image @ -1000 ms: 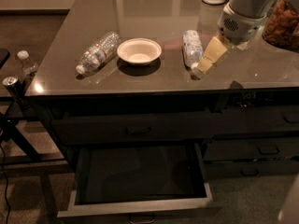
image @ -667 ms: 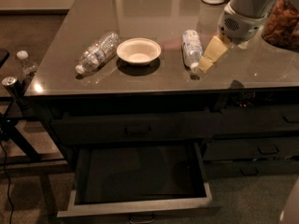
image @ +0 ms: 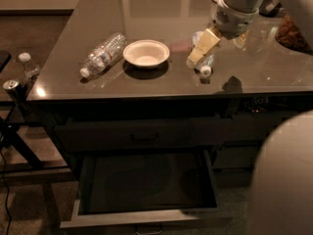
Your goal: Place blue plastic bottle into middle drawer
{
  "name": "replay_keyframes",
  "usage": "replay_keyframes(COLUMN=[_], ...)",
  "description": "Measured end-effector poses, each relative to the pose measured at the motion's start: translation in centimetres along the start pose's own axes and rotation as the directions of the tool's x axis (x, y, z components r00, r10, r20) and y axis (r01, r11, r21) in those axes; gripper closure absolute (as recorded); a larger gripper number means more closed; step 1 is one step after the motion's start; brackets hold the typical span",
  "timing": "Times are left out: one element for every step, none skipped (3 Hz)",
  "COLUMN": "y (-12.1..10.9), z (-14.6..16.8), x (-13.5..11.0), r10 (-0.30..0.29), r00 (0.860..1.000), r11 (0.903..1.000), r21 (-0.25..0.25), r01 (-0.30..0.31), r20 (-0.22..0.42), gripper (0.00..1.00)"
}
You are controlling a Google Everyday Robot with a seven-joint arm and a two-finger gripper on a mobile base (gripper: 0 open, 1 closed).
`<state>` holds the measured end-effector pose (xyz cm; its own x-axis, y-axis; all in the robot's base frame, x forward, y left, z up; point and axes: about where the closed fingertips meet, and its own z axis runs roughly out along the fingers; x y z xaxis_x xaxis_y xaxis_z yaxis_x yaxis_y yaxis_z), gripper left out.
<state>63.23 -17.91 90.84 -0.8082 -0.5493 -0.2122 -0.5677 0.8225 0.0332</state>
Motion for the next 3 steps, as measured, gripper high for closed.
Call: replay_keyframes(y=[-0.9, -2.3, -3.5], z=[0.8, 1.5, 2.2], x=[-2.0, -3.2, -4.2], r10=[0.054, 0.097, 0.137], r00=[0.999, 0.995, 0.991], r11=[0.9985, 0.9953, 0.9904], r21=[-0.001, 0.007, 0.016], r01=[-0.054, -0.097, -0.137], r20=[0.002, 0.004, 0.003], gripper=[0.00, 0.00, 0.00])
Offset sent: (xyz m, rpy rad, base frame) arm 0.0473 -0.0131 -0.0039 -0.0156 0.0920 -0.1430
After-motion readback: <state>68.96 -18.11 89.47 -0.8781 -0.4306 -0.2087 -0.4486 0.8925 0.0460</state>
